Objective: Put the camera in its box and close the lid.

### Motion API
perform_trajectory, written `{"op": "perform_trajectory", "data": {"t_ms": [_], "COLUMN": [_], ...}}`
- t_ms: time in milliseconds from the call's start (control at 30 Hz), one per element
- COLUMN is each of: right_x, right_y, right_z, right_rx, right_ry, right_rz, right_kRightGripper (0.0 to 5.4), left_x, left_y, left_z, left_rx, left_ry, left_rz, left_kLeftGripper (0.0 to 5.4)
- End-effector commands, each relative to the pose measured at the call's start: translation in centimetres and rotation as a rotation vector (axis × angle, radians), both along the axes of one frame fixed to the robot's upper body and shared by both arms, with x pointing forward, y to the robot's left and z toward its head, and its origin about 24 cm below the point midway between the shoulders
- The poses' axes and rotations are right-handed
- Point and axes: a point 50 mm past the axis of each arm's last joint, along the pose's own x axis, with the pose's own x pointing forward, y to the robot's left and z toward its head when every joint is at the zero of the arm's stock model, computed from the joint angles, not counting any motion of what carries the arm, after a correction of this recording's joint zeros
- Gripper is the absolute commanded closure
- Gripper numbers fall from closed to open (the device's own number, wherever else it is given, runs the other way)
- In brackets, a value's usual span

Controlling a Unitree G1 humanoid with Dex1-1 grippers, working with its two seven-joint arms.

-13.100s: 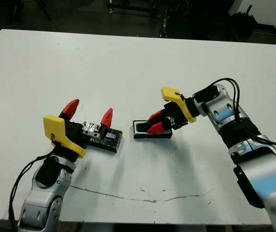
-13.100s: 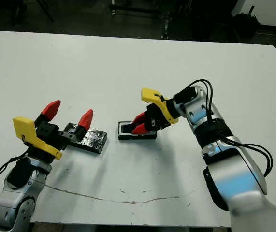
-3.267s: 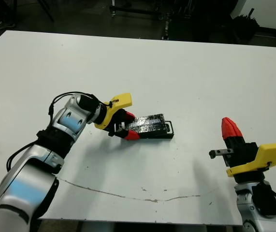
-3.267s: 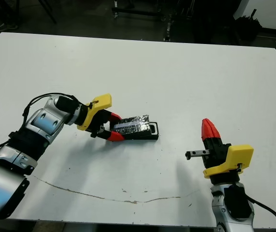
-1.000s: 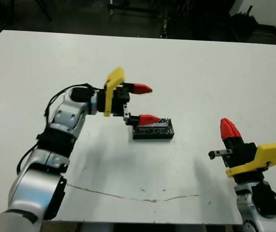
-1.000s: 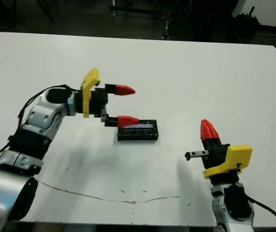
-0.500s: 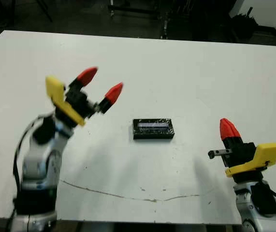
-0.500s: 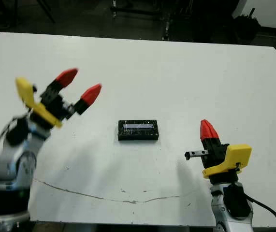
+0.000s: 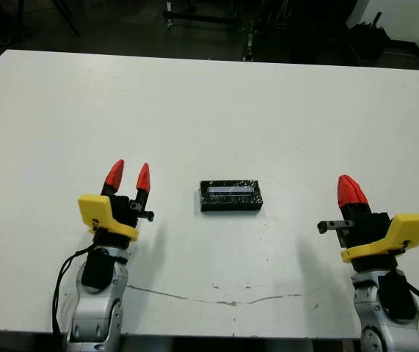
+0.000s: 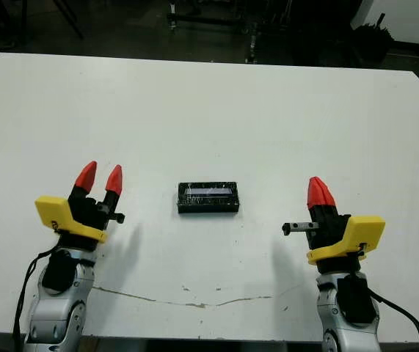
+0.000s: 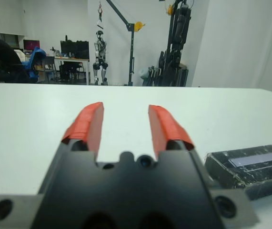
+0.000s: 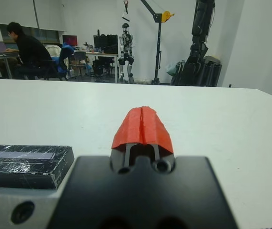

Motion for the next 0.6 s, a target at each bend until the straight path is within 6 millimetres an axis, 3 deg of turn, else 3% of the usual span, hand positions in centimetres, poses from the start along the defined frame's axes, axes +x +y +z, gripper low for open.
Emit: {"op": "perform_trajectory", "data": {"t_ms": [33,333,600], "right_x": [-0.15,-0.06,-0.03], "right_y": [-0.11,-0.04,-0.03], "right_z": [-0.18,-0.22,-0.36], "right_rx": [-0.007,-0.007,-0.017], "right_ry": [0.004,0.007,0.004], "right_rz": [-0.008,0.003,0.007], "right_kRightGripper": [5.4,5.4,5.4], "left_x": [0.15,0.14,0.24], "left_y": [0.14,0.1,-0.06], "left_z": [-0.52,-0.2,-0.18], "left_rx": [0.012,0.024,0.02], "left_ry": [0.035,0.029,0.033], "left_rz": [-0.016,-0.022,-0.026], "left_kLeftGripper": [4.06,5.39,5.39]}}
